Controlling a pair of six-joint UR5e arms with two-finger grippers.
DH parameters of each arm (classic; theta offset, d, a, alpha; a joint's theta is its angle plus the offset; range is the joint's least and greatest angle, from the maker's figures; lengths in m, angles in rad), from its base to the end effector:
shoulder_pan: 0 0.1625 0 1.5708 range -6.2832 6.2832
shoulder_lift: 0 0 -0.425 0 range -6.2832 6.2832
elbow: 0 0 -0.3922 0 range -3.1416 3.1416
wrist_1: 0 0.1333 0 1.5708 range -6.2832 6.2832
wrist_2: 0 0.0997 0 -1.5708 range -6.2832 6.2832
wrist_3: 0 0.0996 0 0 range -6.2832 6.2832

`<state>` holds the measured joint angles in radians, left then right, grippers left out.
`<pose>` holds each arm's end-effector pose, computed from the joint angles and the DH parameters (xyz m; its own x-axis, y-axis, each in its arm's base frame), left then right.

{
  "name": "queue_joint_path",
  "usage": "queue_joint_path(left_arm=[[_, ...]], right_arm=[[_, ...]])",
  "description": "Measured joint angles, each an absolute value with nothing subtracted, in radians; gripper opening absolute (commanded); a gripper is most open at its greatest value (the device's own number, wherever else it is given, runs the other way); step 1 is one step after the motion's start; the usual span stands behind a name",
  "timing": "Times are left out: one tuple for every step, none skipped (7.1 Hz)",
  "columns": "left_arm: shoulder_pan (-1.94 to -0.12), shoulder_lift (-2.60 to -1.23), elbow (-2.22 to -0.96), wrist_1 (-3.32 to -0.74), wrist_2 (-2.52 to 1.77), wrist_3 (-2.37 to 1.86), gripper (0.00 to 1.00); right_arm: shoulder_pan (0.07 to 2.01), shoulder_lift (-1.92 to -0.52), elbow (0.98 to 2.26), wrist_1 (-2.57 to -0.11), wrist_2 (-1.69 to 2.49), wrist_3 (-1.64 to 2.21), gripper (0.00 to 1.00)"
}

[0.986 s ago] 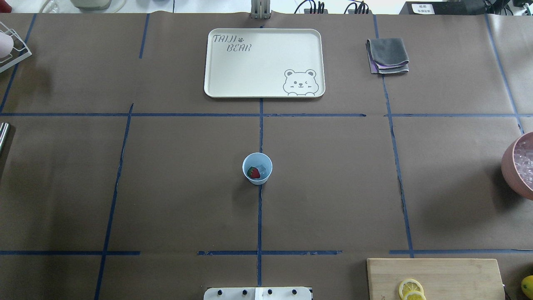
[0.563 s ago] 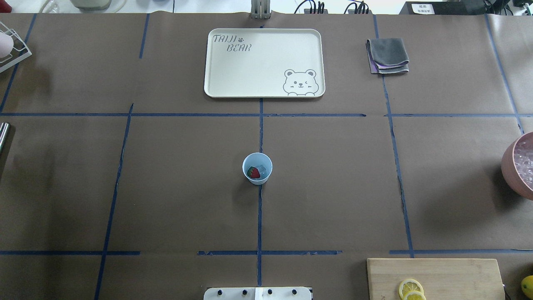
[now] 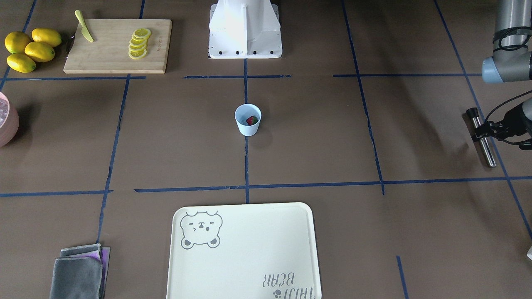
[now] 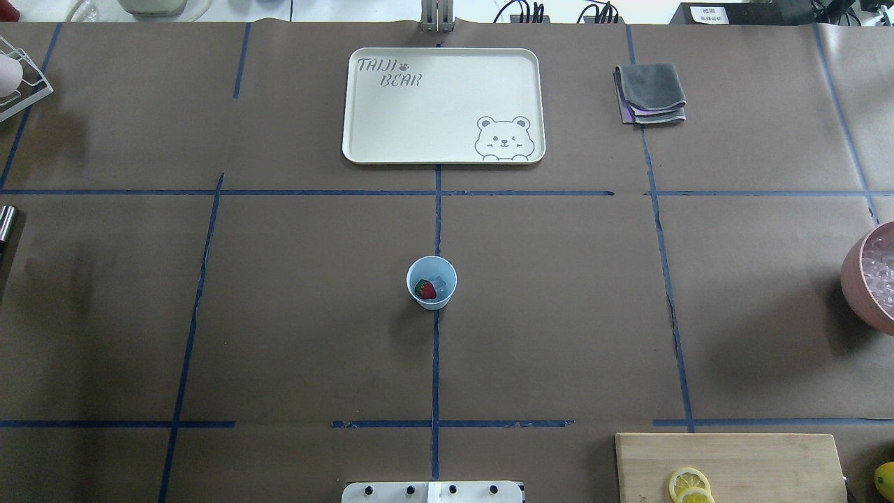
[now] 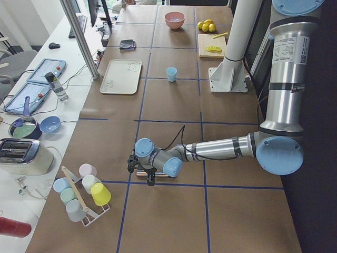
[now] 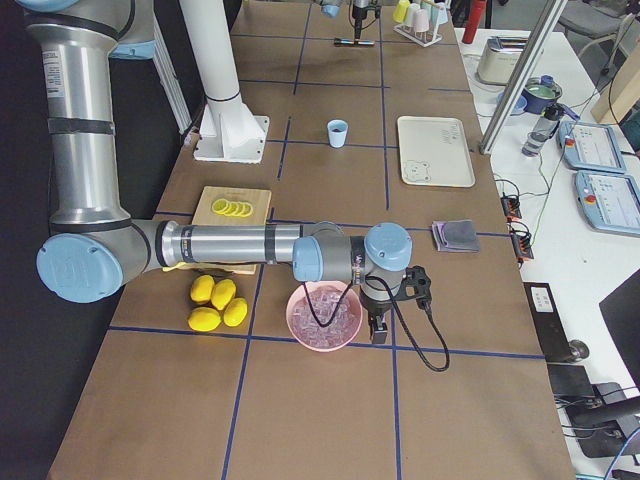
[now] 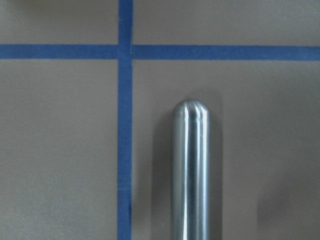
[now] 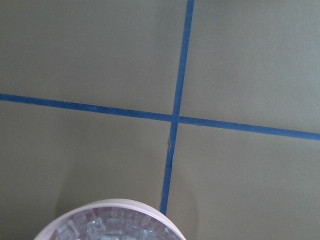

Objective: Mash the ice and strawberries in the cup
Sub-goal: 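Grasp the steel muddler lying on the table with the left gripper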

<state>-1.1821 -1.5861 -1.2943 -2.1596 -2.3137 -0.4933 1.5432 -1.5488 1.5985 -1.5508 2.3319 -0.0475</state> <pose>0.1298 -0.4908 0.7261 0.6976 0.0084 -0.7165 -0.0324 0.9993 -0.0199 0.0506 -0.5071 0.6329 0.7204 -0.1153 0.6840 0.0618 0.9928 0.1022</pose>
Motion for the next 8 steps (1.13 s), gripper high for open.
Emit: queue_joint_path(left_arm=[[-1.178, -1.587, -1.291, -2.158, -2.313, -0.494, 0.00], [-1.177, -1.588, -1.288, -2.158, -2.314, -0.495, 0.00], [-1.177, -1.589, -1.286, -2.160, -2.314, -0.496, 0.00], [-1.177, -1.591, -1.289, -2.161, -2.315, -0.501, 0.00], [-1.177, -1.591, -1.322, -2.158, -2.320, -0.518, 0.00], [-1.176, -1.596, -1.395, -2.149, -2.333, -0.537, 0.00], [-1.171, -1.612, -1.490, -2.141, -2.354, -0.553, 0.00], [-1.150, -1.643, -1.580, -2.138, -2.366, -0.575, 0.00]], right_arm=[[1.543, -1.549, 1.598, -1.551, 2.332, -0.048, 1.00], [1.543, -1.548, 1.599, -1.551, 2.332, -0.048, 1.00], [1.543, -1.547, 1.599, -1.551, 2.332, -0.048, 1.00], [1.543, -1.546, 1.600, -1.551, 2.332, -0.048, 1.00], [1.543, -1.545, 1.600, -1.551, 2.333, -0.048, 1.00], [1.543, -1.543, 1.601, -1.551, 2.334, -0.048, 1.00], [1.543, -1.542, 1.605, -1.552, 2.335, -0.047, 1.00], [1.543, -1.542, 1.614, -1.552, 2.337, -0.046, 1.00]])
